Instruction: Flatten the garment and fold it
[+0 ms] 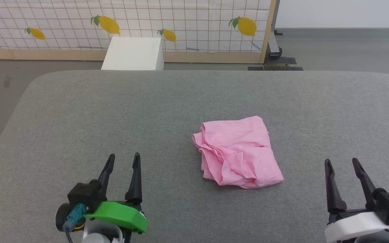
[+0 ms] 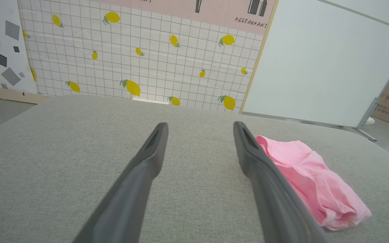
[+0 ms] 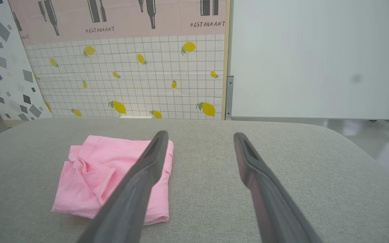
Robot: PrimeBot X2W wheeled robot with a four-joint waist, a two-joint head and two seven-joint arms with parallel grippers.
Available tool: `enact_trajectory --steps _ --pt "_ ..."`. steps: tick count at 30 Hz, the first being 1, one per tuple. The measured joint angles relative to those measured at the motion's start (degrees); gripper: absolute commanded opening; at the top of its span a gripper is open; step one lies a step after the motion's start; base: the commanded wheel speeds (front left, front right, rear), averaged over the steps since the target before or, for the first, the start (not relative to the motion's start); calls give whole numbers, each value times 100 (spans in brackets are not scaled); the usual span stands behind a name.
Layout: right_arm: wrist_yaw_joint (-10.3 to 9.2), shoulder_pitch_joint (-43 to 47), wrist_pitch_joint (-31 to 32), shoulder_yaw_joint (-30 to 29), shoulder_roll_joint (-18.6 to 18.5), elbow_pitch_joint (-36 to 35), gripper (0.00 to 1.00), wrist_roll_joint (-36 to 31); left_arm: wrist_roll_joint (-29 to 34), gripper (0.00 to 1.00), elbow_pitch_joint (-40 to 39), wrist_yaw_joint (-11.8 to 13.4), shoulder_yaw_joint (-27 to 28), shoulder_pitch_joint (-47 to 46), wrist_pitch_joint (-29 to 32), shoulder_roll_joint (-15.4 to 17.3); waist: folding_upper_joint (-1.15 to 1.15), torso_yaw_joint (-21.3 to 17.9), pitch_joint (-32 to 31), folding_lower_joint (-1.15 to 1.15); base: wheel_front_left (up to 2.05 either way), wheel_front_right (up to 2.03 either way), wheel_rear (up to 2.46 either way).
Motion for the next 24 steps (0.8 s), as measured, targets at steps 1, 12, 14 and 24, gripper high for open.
enact_trajectory --steps 1,12,14,24 --pt "0 0 1 -1 0 1 100 0 1 100 2 0 2 0 0 0 0 3 0 0 0 0 0" --pt "0 0 2 -16 0 -20 100 43 41 100 1 -1 25 -1 0 0 0 35 37 0 0 0 0" --pt "0 -1 9 -5 0 -22 100 120 41 100 1 -1 22 -1 0 0 0 42 52 0 0 0 0" --pt "-1 -973 1937 -233 10 1191 100 4707 127 100 -59 0 41 -23 0 0 0 40 251 0 0 0 0"
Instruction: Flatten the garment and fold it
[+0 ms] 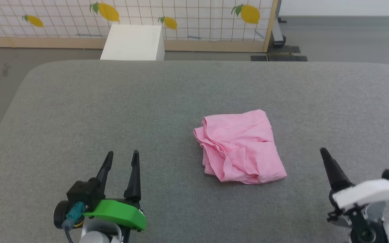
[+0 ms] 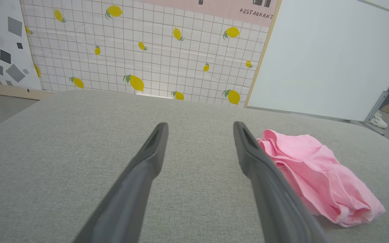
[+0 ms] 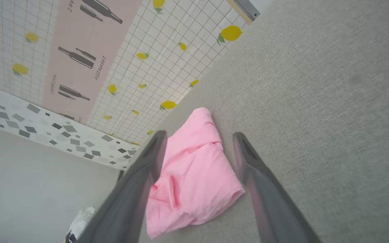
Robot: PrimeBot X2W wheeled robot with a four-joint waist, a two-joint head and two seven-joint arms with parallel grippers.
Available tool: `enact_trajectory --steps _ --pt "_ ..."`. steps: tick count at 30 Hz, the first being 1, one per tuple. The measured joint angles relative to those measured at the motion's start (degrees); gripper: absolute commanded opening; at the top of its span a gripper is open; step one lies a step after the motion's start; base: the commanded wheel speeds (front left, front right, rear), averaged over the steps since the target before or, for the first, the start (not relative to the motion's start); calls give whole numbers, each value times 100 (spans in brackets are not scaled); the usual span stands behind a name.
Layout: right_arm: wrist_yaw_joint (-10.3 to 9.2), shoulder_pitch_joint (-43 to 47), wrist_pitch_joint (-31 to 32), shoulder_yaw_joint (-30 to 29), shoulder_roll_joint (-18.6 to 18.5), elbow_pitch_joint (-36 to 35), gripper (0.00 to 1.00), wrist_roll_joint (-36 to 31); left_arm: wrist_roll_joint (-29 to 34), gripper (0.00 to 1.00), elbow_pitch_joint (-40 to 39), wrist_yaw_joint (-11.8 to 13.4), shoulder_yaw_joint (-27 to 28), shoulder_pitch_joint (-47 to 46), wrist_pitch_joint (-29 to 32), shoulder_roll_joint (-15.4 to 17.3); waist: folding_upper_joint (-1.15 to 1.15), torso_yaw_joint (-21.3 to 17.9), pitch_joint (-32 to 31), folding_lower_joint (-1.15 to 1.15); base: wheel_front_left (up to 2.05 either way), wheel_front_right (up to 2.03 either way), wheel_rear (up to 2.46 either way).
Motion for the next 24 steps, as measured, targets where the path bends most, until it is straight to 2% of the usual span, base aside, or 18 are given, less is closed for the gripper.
enact_trajectory --steps 2,7,11,16,20,21,22,24 --pt "0 -459 717 -185 -8 601 100 501 4 100 -15 -1 5 -24 0 1 0 12 70 0 0 0 0" --pt "0 -1661 1929 -716 -4 2215 100 722 12 100 -63 -8 -29 -119 0 -1 0 85 248 0 0 0 0" --pt "0 -2665 2397 -1083 -11 3383 100 347 12 100 -102 -11 -118 -255 0 -2 0 200 416 0 0 0 0" --pt "0 -3495 2683 -1139 -40 4541 100 -616 11 100 -132 -4 -171 -361 0 -1 0 394 617 0 0 0 0" --pt "0 -3893 2873 -1137 -74 5074 100 -1047 10 100 -130 -4 -157 -437 0 -2 0 546 731 0 0 0 0" --pt "0 -4003 2975 -1127 -92 5149 96 -1087 10 100 -130 -4 -155 -437 0 -1 0 583 757 1 0 0 0" --pt "0 -4091 3095 -1102 -97 5196 44 -1093 11 100 -130 -4 -155 -437 0 -2 0 616 778 1 0 0 0" --pt "0 -4189 3287 -988 -76 5215 12 -1134 10 100 -131 -3 -145 -437 0 -1 0 659 810 1 0 0 0"
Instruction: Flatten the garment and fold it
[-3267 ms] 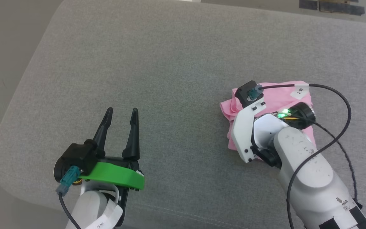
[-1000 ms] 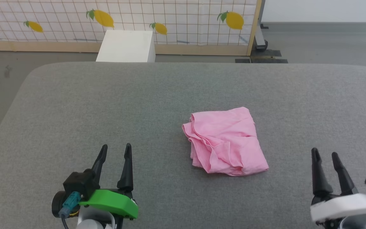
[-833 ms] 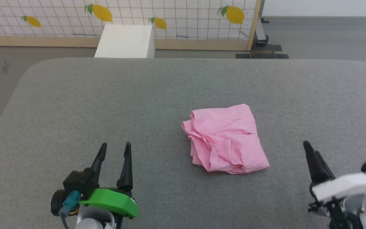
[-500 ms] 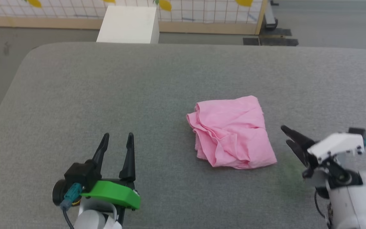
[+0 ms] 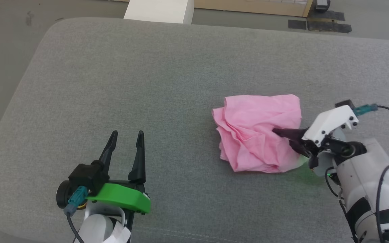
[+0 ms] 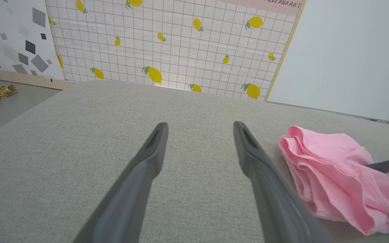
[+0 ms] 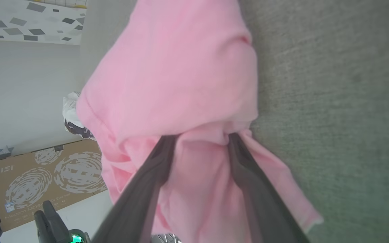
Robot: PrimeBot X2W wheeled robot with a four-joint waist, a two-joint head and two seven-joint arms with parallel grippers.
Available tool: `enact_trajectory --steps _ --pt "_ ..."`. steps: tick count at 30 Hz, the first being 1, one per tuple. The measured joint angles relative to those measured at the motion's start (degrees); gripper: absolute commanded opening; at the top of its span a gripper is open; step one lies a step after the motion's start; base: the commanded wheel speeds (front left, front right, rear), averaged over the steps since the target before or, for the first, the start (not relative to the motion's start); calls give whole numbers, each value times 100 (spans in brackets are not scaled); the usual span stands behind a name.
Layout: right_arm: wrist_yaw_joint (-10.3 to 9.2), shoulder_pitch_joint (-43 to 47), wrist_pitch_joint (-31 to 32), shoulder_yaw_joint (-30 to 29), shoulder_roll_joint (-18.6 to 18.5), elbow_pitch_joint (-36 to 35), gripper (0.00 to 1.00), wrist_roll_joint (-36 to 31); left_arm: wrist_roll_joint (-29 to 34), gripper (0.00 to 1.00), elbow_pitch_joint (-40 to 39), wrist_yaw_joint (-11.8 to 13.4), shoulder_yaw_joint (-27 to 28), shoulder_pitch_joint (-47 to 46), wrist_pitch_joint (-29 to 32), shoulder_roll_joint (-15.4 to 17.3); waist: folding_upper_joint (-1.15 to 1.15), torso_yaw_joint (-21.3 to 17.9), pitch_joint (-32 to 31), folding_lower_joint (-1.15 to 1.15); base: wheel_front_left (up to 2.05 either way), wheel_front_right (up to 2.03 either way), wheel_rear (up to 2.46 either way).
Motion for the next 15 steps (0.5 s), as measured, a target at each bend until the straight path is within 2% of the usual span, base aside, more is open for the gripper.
enact_trajectory --steps 1,9,12,13,15 --pt "0 -17 56 82 10 -11 0 -38 0 100 0 0 9 1 0 0 0 11 14 0 0 0 0" --pt "0 23 74 876 65 -616 0 -657 2 100 -36 9 47 13 0 -1 0 -173 -51 0 0 0 0" --pt "1 104 -24 1397 -18 -1062 0 -1238 4 100 -57 9 70 24 0 0 0 -359 -89 0 0 0 0" --pt "1 172 -57 1699 -171 -1430 0 -1699 22 100 -97 5 65 29 0 0 0 -578 -117 0 0 0 0" --pt "1 197 -82 1842 -307 -1645 0 -2067 49 100 -129 0 57 29 -1 0 0 -741 -126 0 0 0 0"
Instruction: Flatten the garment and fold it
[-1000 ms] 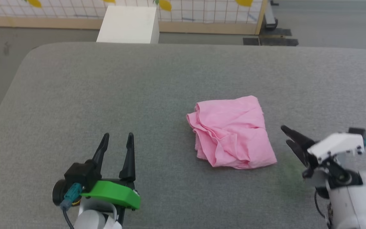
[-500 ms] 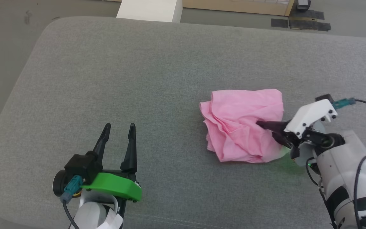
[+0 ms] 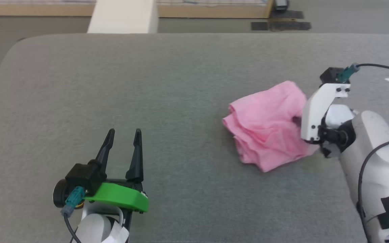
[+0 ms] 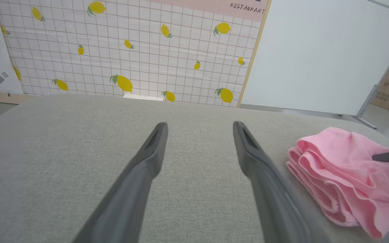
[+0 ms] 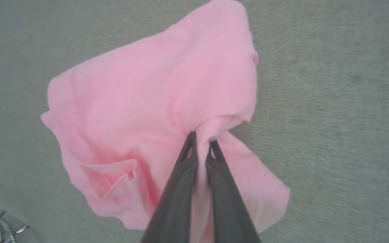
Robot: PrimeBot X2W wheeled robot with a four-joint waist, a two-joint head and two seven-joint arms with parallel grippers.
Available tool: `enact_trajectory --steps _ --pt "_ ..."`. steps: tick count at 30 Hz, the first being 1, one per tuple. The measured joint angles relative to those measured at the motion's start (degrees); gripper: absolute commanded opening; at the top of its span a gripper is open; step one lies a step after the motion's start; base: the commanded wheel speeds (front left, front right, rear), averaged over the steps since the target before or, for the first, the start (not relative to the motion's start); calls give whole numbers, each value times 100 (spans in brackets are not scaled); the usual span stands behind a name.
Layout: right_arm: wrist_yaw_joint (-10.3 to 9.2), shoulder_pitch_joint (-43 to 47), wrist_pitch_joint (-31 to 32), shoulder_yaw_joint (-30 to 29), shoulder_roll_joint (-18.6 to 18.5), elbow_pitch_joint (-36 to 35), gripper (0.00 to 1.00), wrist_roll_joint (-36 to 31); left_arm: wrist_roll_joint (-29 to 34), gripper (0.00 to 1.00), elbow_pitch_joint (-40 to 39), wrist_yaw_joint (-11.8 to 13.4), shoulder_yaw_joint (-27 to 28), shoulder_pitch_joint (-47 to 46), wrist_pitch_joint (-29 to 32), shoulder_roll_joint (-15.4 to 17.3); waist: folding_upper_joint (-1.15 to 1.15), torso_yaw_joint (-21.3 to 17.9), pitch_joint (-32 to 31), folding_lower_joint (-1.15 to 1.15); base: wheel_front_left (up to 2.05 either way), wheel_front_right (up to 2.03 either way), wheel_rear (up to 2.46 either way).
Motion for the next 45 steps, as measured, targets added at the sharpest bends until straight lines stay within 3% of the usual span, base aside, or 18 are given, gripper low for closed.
enact_trajectory --steps 1,2,4,7,14,19,22,23,25,30,32,35,39,45 --pt "0 10 -30 62 -75 -113 0 -227 12 100 -18 -4 0 -3 0 0 0 -95 0 0 0 0 0" --pt "0 22 -109 172 -309 -419 0 -932 75 100 -67 -33 -19 -20 0 -1 0 -382 17 0 0 0 0" --pt "0 25 -143 162 -428 -589 0 -1318 119 100 -97 -54 -25 -40 1 -1 0 -570 47 0 0 0 0" --pt "0 26 -333 -240 -710 -995 0 -2361 263 100 -281 -108 -32 -309 0 11 0 -1040 235 0 0 0 0" --pt "0 -54 -797 -1121 -695 -1256 0 -3338 449 100 -422 -182 -73 -655 1 264 0 -1432 838 0 0 0 0" --pt "0 -265 -1546 -1836 -821 -1049 0 -4134 471 100 -460 -203 -77 -859 1 476 0 -1649 1454 0 0 0 0" --pt "0 -265 -1628 -2203 -623 -1003 0 -4407 471 100 -457 -203 -63 -859 1 514 0 -1704 1625 1 0 0 0" --pt "1 -268 -1891 -2448 -549 -837 100 -4587 469 100 -428 -202 -54 -857 1 520 0 -1734 1677 1 0 0 0" --pt "1 -268 -2071 -2573 -536 -790 100 -4765 461 100 -416 -200 -44 -853 1 499 0 -1738 1631 1 0 0 0" --pt "1 -259 -2729 -2777 -502 -700 100 -4701 374 100 -321 -194 -12 -810 1 371 0 -1730 1393 0 0 0 0" --pt "0 -102 -3483 -2772 -446 -657 100 -4158 236 100 -156 -193 -18 -621 1 202 0 -1655 1051 -1 0 0 0" --pt "0 203 -4042 -2585 -334 -814 100 -3617 81 100 -45 -183 0 -466 0 121 0 -1548 762 -1 0 0 0" --pt "0 879 -4634 -2113 -211 -1408 100 -2919 26 100 124 -140 -21 -316 1 64 0 -1351 373 -1 0 0 0" --pt "0 2182 -4969 -1184 -144 -2744 100 -2049 -14 100 252 -22 -67 -167 1 21 0 -932 -63 -1 0 0 0"
